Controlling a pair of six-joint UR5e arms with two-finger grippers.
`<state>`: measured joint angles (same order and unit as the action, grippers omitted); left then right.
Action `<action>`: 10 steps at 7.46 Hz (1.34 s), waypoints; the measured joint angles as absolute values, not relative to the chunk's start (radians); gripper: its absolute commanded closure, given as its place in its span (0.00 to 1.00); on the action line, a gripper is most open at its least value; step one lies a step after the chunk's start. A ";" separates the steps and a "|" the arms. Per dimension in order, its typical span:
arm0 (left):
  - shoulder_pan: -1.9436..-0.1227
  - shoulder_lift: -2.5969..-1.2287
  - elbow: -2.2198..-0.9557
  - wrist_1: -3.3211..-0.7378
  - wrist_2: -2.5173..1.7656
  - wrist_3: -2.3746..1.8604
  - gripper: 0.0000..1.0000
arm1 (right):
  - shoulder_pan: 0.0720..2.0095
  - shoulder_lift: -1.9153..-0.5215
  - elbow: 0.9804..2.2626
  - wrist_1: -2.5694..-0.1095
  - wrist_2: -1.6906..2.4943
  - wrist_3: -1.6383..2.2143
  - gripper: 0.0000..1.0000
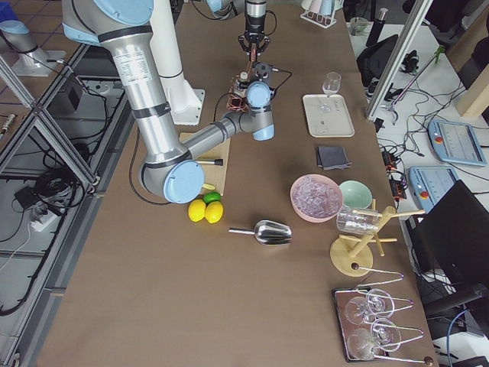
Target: Take tea from basket to plate
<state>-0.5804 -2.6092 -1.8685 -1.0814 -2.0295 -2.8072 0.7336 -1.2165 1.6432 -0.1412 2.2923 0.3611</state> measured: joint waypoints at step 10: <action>-0.580 -2.609 -1.868 -1.080 -2.029 -2.807 1.00 | 0.689 -1.178 1.577 -0.143 2.209 0.279 1.00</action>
